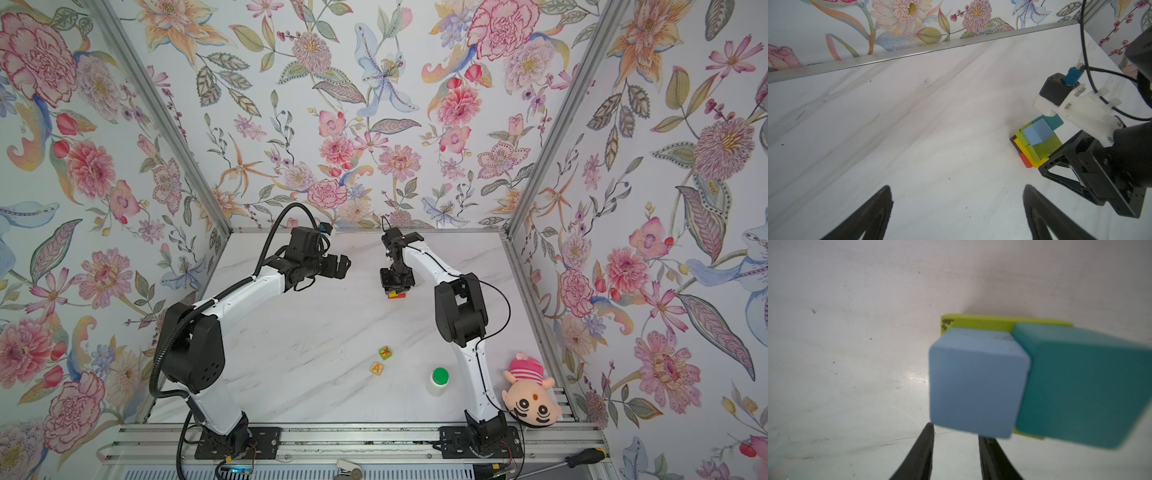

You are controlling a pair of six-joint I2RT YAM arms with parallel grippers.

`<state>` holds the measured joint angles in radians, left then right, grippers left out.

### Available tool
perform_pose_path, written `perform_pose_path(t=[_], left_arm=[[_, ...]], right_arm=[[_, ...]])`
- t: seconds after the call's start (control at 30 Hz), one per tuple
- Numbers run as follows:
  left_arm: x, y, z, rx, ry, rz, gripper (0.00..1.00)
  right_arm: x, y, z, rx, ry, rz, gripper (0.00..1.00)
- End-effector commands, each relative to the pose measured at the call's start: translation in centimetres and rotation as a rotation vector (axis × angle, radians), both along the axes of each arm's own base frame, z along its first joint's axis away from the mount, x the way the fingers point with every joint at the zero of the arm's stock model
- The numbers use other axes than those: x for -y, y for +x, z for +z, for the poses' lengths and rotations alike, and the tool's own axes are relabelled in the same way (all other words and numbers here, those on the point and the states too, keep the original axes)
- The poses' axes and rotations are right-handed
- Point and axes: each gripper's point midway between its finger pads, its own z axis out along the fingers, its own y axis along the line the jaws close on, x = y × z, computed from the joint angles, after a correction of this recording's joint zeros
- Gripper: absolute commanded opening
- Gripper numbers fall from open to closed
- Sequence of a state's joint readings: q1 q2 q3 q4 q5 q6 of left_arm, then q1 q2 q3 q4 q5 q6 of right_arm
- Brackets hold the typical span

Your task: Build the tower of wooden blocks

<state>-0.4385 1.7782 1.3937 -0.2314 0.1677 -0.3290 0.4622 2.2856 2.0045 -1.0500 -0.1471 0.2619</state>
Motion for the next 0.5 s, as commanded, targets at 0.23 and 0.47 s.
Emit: perform_pose_path(t=[0.23,0.47], left_arm=[[-0.6,-0.1,1.7,0.032,0.000,0.016,0.99],[-0.6,-0.1,1.9,0.038,-0.007,0.013,0.99]], right_arm=[[-0.3,-0.9,3.0,0.025,0.045,0.005,0.41],[-0.7,-1.3,5.9,0.077,0.061,0.019,0.54]])
